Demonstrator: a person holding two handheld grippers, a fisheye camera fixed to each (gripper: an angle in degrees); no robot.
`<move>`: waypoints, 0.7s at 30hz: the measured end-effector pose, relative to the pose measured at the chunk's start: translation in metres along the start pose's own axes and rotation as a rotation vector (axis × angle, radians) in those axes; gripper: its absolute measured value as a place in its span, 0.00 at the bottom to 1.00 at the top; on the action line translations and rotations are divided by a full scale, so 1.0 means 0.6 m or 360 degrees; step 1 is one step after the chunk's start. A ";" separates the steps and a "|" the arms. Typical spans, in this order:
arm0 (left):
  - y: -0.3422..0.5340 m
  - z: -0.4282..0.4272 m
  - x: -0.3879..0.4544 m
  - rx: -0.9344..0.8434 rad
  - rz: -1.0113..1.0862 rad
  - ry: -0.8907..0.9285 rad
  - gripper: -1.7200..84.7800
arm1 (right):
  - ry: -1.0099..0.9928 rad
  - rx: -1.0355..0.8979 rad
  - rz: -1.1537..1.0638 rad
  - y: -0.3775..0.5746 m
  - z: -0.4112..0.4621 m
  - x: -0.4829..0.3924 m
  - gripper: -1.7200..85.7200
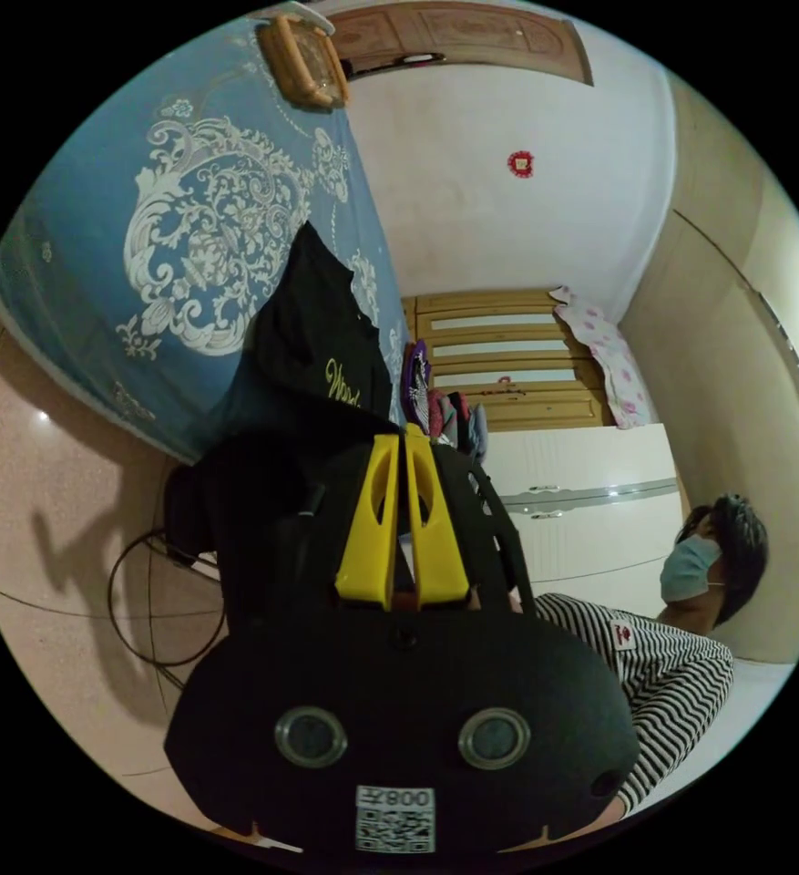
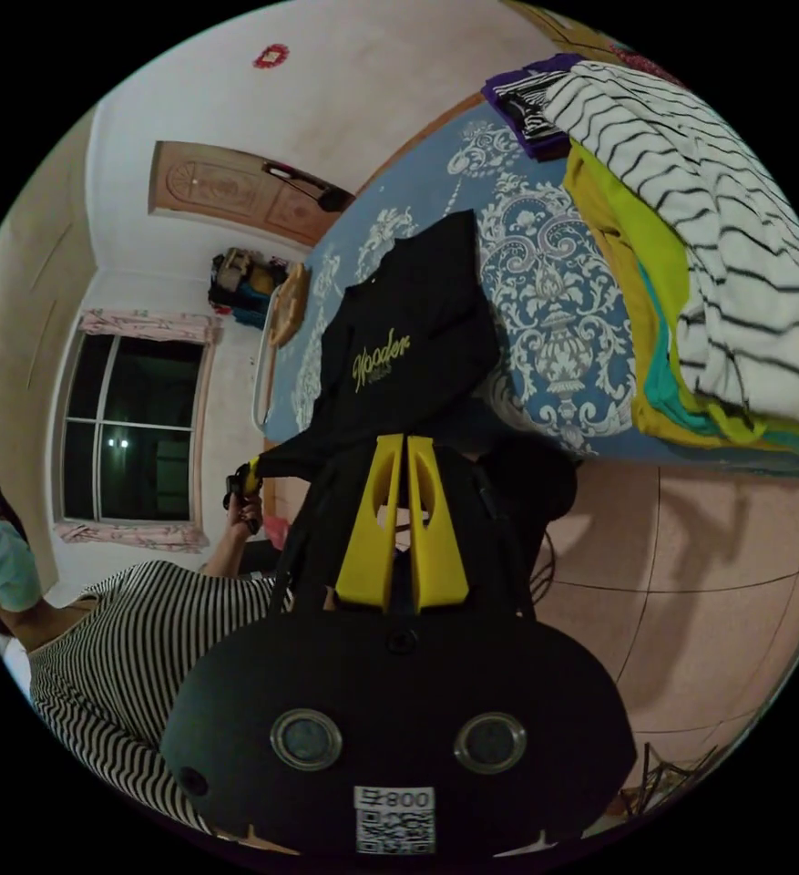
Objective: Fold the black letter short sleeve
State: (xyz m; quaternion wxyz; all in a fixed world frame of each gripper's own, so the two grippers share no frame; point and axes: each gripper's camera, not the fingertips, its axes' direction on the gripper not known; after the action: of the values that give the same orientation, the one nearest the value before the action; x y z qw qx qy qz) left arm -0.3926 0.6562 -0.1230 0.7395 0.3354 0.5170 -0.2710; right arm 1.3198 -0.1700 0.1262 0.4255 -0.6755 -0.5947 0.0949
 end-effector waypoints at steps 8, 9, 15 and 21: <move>-0.217 0.080 0.047 0.0030 0.0042 -0.0060 0.04 | 0.0161 0.0019 -0.0097 -0.230 -0.005 -0.077 0.02; -0.261 0.100 0.049 0.0031 0.0032 -0.0090 0.04 | 0.0174 0.0016 -0.0116 -0.283 0.001 -0.088 0.02; -0.422 0.199 0.039 0.0094 -0.0079 -0.0492 0.07 | 0.0716 -0.0203 0.0068 -0.528 0.098 -0.104 0.03; -0.468 0.235 0.060 0.0146 0.0177 -0.0622 0.10 | 0.0746 -0.0280 -0.0233 -0.606 0.172 -0.154 0.06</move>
State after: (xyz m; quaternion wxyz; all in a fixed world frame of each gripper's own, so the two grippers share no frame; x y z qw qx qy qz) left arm -0.5089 0.3685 -0.1834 0.8235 0.3377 0.3314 -0.3130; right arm 0.9662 -0.2293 0.2777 0.4969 -0.6686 -0.5331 -0.1475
